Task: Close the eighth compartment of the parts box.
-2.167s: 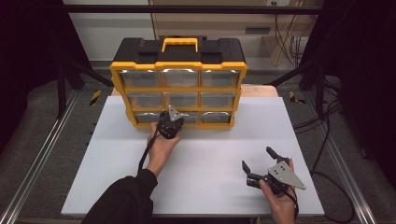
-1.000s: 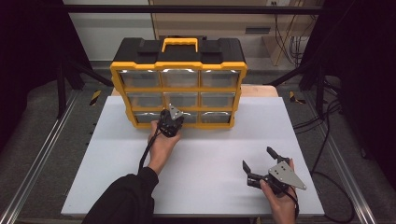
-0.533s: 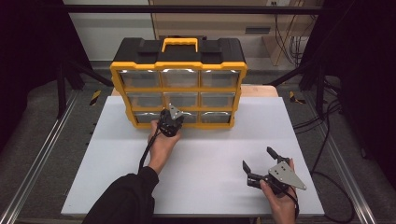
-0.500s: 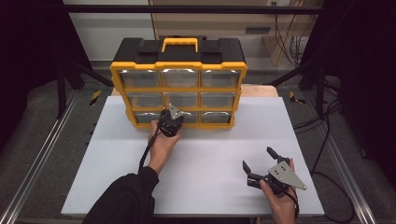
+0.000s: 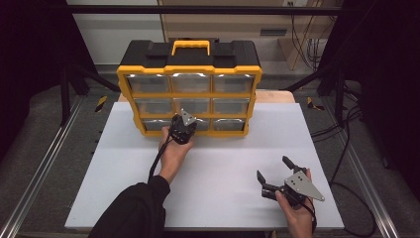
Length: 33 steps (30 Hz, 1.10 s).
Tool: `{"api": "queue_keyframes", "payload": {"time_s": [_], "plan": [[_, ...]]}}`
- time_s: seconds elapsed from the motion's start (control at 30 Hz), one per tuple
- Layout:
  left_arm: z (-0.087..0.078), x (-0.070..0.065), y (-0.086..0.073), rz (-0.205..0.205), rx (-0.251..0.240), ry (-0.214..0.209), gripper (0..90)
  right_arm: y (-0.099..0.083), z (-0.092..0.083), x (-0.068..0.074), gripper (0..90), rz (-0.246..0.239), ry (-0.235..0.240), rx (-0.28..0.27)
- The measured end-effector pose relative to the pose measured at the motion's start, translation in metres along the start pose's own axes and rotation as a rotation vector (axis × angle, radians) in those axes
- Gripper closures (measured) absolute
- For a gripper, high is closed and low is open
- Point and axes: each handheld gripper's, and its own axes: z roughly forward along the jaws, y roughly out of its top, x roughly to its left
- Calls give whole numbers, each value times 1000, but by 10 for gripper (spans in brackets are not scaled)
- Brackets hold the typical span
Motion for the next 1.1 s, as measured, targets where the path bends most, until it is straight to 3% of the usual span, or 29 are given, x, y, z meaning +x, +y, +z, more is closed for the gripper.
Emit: {"api": "queue_keyframes", "payload": {"time_s": [0.43,0.7,0.97,1.1], "plan": [[-1,2,0,-2,1,-8,896,1,-2,1,39,-11,-2,-2],[-2,0,-2,-21,5,-43,898,0,-1,0,39,-5,-6,0],[-5,-7,-1,0,13,-52,898,0,-2,-2,39,5,1,-7],[-10,-8,-1,-2,-14,-45,898,0,-2,-2,39,3,0,-12]]}}
